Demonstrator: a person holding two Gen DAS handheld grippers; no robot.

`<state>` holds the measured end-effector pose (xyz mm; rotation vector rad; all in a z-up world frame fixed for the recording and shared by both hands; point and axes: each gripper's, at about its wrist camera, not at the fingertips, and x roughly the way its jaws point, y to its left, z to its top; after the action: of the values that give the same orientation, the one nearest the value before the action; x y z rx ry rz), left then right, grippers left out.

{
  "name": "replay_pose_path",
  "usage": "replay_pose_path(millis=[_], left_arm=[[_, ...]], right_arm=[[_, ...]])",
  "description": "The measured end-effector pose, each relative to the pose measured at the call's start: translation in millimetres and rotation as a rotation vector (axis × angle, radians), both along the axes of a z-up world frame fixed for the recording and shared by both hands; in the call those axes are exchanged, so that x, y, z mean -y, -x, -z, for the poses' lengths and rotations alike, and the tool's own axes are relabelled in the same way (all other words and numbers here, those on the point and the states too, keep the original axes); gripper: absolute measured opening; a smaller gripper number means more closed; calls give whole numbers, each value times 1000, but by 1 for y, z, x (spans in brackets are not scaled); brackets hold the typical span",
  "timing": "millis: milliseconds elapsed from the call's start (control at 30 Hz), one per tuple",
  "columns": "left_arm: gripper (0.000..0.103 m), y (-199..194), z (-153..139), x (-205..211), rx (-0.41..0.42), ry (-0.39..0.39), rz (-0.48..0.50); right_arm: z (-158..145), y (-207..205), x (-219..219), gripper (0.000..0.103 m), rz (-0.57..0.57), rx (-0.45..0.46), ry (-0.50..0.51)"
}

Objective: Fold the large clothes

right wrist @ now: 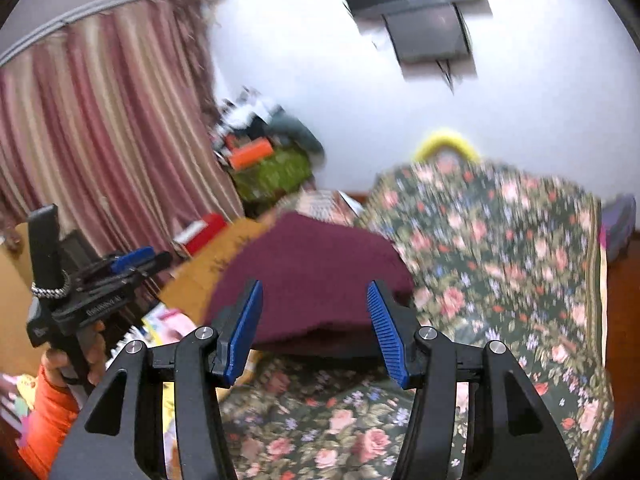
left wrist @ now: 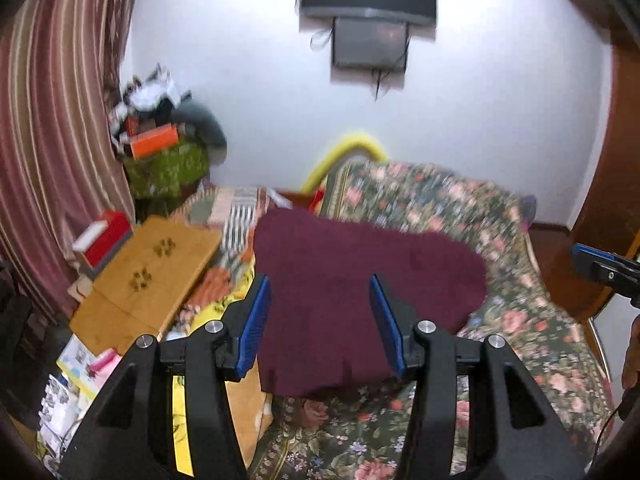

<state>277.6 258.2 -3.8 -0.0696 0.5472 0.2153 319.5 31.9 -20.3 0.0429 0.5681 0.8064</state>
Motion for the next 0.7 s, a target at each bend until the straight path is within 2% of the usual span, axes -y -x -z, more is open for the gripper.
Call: replay_pose_path(millis=[100, 233, 367, 467, 533, 567, 600, 633, 700], left_arm=[[52, 42, -30, 23, 105, -22, 20], [52, 99, -57, 56, 237, -45, 57], [59, 150, -70, 83, 345, -62, 58], [60, 178, -71, 99, 384, -104, 36], [68, 194, -71, 106, 412, -129, 12], [76, 201, -69, 111, 427, -138, 2], [83, 208, -68, 114, 437, -147, -11], [86, 212, -66, 115, 445, -150, -20], [95, 223, -63, 117, 459, -135, -37]], right_arm=[[-25, 43, 10, 51, -24, 105, -64], [-42, 88, 21, 51, -55, 219, -124], [-50, 130, 34, 51, -66, 295, -172], [-48, 153, 40, 52, -26, 348, -185], [-42, 163, 43, 61, 14, 365, -180], [-39, 167, 44, 64, 27, 373, -183], [-36, 170, 46, 72, 48, 381, -185], [-35, 172, 48, 80, 61, 385, -187], [-35, 179, 52, 87, 90, 389, -189]])
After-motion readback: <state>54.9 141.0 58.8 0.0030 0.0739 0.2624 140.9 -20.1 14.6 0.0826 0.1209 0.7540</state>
